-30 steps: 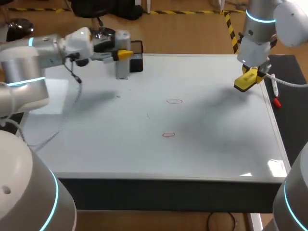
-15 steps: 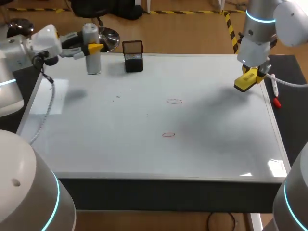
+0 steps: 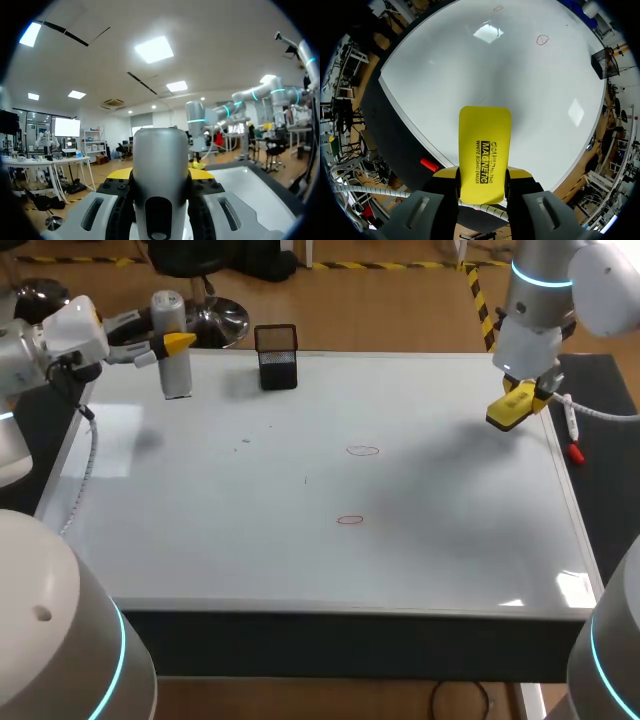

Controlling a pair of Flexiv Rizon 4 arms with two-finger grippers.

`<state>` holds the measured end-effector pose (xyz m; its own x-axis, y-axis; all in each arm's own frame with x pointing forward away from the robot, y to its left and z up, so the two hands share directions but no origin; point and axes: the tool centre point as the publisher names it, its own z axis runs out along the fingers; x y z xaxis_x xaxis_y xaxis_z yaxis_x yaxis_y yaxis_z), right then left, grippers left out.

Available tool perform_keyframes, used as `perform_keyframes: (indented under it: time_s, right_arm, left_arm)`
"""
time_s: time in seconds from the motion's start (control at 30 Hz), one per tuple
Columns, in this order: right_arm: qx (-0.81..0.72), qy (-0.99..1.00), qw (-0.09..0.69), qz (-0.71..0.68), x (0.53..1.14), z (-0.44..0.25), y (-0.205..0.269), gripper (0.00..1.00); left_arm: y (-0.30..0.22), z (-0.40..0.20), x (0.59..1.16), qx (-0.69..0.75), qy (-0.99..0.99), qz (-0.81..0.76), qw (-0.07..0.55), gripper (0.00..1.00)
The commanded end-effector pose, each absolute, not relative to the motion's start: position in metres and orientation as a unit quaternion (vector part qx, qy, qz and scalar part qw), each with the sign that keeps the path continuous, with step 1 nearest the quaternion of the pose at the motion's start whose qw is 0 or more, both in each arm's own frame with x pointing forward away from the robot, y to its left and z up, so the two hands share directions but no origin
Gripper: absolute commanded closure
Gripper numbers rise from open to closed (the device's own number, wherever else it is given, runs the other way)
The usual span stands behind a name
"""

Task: Pick up the inspection probe, press it on each red-marked spot on the whiteboard one by one, put down the probe, pick up the eraser, and wipe off all the red marks.

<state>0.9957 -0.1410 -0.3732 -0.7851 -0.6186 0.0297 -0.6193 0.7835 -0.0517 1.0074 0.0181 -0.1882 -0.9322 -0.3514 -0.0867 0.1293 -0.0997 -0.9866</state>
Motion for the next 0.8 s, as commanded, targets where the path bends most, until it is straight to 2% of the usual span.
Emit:
perform_keyframes:
  time_s: [0.03,0.37,0.8]
  right_arm:
    - [0.328,-0.944,0.007,0.031,0.996,-0.372,-0.141,1.0]
    - [0.328,-0.944,0.007,0.031,0.996,-0.372,-0.141,1.0]
    - [0.462,-0.886,-0.015,0.045,0.98,-0.354,-0.039,1.0]
  left_arm:
    - [0.017,-0.186,1.005,-0.088,0.651,-0.735,0.166,1.0]
    - [0.017,-0.186,1.005,-0.088,0.651,-0.735,0.166,1.0]
    - [0.017,-0.186,1.005,-0.088,0.651,-0.735,0.166,1.0]
